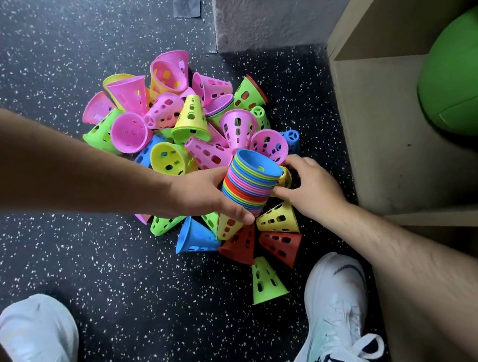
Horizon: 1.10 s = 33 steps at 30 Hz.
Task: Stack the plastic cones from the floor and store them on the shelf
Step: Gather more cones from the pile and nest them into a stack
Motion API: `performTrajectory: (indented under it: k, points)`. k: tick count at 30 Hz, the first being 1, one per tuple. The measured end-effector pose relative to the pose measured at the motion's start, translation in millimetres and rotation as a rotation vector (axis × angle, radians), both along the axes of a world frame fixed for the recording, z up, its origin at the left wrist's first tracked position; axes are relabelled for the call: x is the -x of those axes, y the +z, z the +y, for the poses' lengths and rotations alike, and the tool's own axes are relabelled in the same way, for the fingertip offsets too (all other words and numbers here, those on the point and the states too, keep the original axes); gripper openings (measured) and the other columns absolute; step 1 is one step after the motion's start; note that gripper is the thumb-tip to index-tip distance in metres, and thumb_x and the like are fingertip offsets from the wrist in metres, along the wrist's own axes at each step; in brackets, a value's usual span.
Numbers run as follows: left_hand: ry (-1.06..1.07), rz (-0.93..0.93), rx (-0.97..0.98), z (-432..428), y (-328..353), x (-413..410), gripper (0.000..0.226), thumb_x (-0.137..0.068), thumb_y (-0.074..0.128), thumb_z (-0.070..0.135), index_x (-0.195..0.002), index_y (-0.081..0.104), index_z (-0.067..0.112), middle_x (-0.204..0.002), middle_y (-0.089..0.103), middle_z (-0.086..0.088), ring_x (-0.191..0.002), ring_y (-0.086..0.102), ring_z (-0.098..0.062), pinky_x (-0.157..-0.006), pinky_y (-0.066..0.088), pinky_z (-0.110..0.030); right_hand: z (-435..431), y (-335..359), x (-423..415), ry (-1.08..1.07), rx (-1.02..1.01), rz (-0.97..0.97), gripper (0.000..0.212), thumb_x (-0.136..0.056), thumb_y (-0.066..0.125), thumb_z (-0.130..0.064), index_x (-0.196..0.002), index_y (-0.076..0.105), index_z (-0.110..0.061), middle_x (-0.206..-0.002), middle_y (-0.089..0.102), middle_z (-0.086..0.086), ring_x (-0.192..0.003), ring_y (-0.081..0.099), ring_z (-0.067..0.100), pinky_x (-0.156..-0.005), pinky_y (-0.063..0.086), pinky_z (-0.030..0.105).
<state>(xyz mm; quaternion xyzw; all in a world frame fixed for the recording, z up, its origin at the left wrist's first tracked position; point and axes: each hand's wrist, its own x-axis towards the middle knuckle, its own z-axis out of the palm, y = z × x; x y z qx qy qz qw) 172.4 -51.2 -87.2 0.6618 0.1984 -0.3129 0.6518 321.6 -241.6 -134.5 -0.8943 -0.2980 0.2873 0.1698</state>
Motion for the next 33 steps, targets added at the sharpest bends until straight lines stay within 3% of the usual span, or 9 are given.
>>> performTrajectory:
  k: [5, 8, 11, 13, 17, 20, 22, 26, 33]
  points:
    - [0.005, 0.012, 0.015, 4.0, -1.9, -0.5, 0.054, -0.079, 0.086, 0.014, -0.126, 0.062, 0.022, -0.114, 0.076, 0.001, -0.109, 0.071, -0.013, -0.097, 0.053, -0.027, -13.7, 5.5, -3.1, -0.182, -0.187, 0.100, 0.042, -0.074, 0.079, -0.041, -0.100, 0.046, -0.036, -0.101, 0.064, -0.007, -0.091, 0.064, 0.016, -0.081, 0.055, 0.043]
    - [-0.023, 0.016, 0.019, 3.5, -2.5, -1.9, 0.057, -0.077, 0.087, 0.016, -0.128, 0.061, 0.022, -0.116, 0.076, 0.000, -0.111, 0.071, -0.014, -0.101, 0.052, -0.030, -18.5, 17.3, -1.1, -0.251, -0.289, 0.132, 0.041, -0.077, 0.079, -0.037, -0.102, 0.047, -0.045, -0.105, 0.062, -0.013, -0.087, 0.060, -0.004, -0.083, 0.053, 0.034]
    - [-0.044, 0.013, -0.001, 1.4, -3.4, -4.1, 0.058, -0.075, 0.089, 0.019, -0.126, 0.062, 0.023, -0.115, 0.076, 0.000, -0.111, 0.071, -0.015, -0.106, 0.051, -0.035, -20.3, 35.0, -0.6, -0.265, -0.402, 0.124, 0.043, -0.072, 0.076, -0.043, -0.107, 0.054, -0.053, -0.111, 0.064, -0.014, -0.099, 0.062, 0.003, -0.093, 0.053, 0.044]
    - [-0.045, 0.004, -0.013, -0.3, -2.6, -5.6, 0.056, -0.075, 0.089, 0.018, -0.124, 0.063, 0.022, -0.113, 0.077, 0.000, -0.109, 0.071, -0.015, -0.106, 0.051, -0.036, -20.8, 46.3, -0.8, -0.241, -0.457, 0.083, 0.047, -0.073, 0.080, -0.035, -0.114, 0.059, -0.046, -0.118, 0.062, -0.012, -0.107, 0.063, 0.012, -0.097, 0.052, 0.045]
    - [-0.059, -0.021, -0.022, -2.3, 0.6, -10.0, 0.057, -0.072, 0.090, 0.019, -0.122, 0.064, 0.020, -0.112, 0.077, -0.002, -0.108, 0.072, -0.017, -0.107, 0.052, -0.040, -17.0, 70.0, 1.1, -0.089, -0.425, -0.054, 0.052, -0.075, 0.083, -0.012, -0.122, 0.065, -0.027, -0.140, 0.049, 0.000, -0.126, 0.049, 0.008, -0.110, 0.033, 0.017]
    - [-0.068, -0.029, -0.044, -1.4, 0.8, -11.4, 0.063, -0.067, 0.095, 0.023, -0.122, 0.064, 0.021, -0.112, 0.077, -0.004, -0.109, 0.072, -0.023, -0.108, 0.051, -0.048, -10.2, 87.5, 4.9, 0.057, -0.417, -0.057, 0.058, -0.074, 0.073, 0.000, -0.126, 0.060, -0.023, -0.145, 0.046, -0.001, -0.131, 0.047, 0.006, -0.114, 0.034, 0.025]
    - [-0.080, -0.037, -0.042, -2.3, 2.2, -11.1, 0.066, -0.065, 0.096, 0.027, -0.123, 0.064, 0.021, -0.113, 0.077, -0.005, -0.110, 0.072, -0.023, -0.109, 0.051, -0.049, -7.3, 99.3, 10.3, 0.097, -0.453, 0.115, 0.067, -0.072, 0.063, 0.005, -0.133, 0.050, -0.019, -0.141, 0.052, -0.002, -0.133, 0.048, 0.005, -0.115, 0.037, 0.032]
    - [-0.057, -0.077, -0.047, -4.2, 16.8, -19.8, 0.061, -0.069, 0.094, 0.025, -0.123, 0.065, 0.022, -0.113, 0.077, -0.003, -0.110, 0.071, -0.020, -0.108, 0.050, -0.042, -8.1, 112.7, 27.0, 0.209, -0.373, 0.185, 0.076, -0.071, 0.058, -0.005, -0.143, 0.040, -0.023, -0.141, 0.055, -0.005, -0.132, 0.049, 0.002, -0.113, 0.038, 0.030]
    - [-0.005, -0.221, -0.111, 2.6, 82.4, -42.1, 0.045, -0.080, 0.086, 0.011, -0.119, 0.067, 0.020, -0.109, 0.078, -0.002, -0.101, 0.072, -0.010, -0.089, 0.056, -0.022, -17.1, 140.9, 16.1, 0.180, -0.508, -0.110, 0.066, -0.086, 0.070, -0.016, -0.146, 0.044, -0.026, -0.153, 0.038, 0.000, -0.144, 0.033, 0.008, -0.121, 0.026, 0.030]
